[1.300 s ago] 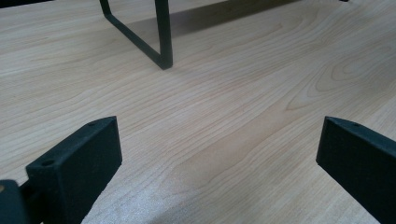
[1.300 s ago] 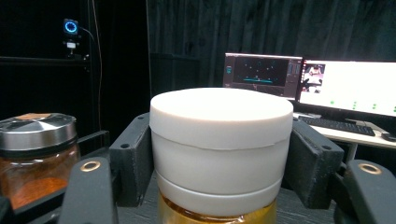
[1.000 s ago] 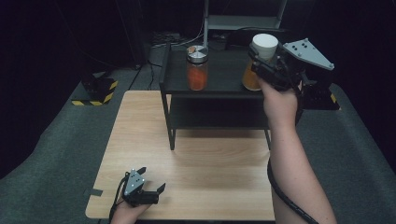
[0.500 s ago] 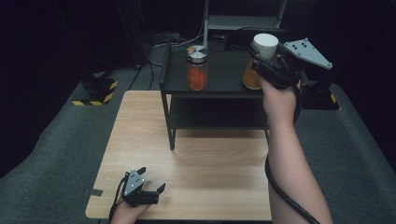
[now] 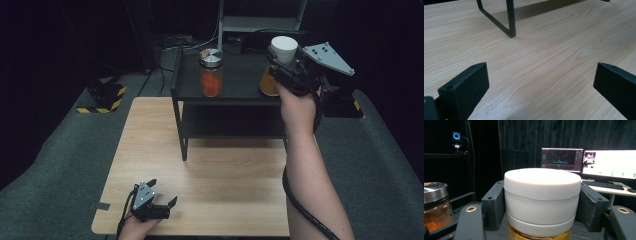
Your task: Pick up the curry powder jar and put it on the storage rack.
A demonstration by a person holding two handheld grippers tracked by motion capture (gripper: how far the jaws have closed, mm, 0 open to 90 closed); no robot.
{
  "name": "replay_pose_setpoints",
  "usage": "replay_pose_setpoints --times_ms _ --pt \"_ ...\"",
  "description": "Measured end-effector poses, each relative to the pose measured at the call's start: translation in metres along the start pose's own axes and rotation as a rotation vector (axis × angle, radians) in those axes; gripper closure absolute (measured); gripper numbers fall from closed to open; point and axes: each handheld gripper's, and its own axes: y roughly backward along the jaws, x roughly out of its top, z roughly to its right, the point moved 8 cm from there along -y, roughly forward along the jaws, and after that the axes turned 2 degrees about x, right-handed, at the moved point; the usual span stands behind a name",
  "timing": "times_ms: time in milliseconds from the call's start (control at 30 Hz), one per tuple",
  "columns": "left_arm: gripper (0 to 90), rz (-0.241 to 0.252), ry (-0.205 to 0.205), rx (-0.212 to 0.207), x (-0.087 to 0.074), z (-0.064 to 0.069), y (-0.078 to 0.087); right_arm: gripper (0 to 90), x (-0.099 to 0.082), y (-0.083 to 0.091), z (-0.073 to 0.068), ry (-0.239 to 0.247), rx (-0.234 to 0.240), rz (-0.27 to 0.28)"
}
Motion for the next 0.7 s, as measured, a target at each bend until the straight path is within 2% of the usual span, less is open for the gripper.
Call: replay_pose_setpoints --times_ms 167,367,500,600,667,700 --pt "0.4 0.001 0.009 -0.002 0.0 -0.001 0.0 29.0 -0.001 0.0 0.001 -0.008 -0.001 -0.011" --pt "0.4 -0.001 0.011 -0.001 0.0 -0.001 0.0 19.7 -0.001 0.003 0.002 -0.021 0.003 -0.013" --pt "0.4 -0.001 0.008 0.001 0.0 -0.001 0.0 8.6 0.0 0.007 0.001 -0.017 -0.003 -0.012" --pt "0.4 -0.003 0.006 0.001 0.0 -0.001 0.0 4.3 0.002 0.011 0.0 -0.032 -0.012 -0.011" --pt "0.4 -0.002 0.006 0.001 0.0 -0.001 0.0 0.0 0.003 0.014 -0.003 -0.025 -0.016 -0.009" --pt "0.4 -0.003 0.007 0.001 0.0 -0.001 0.0 0.0 0.003 0.015 -0.003 -0.028 -0.005 -0.009"
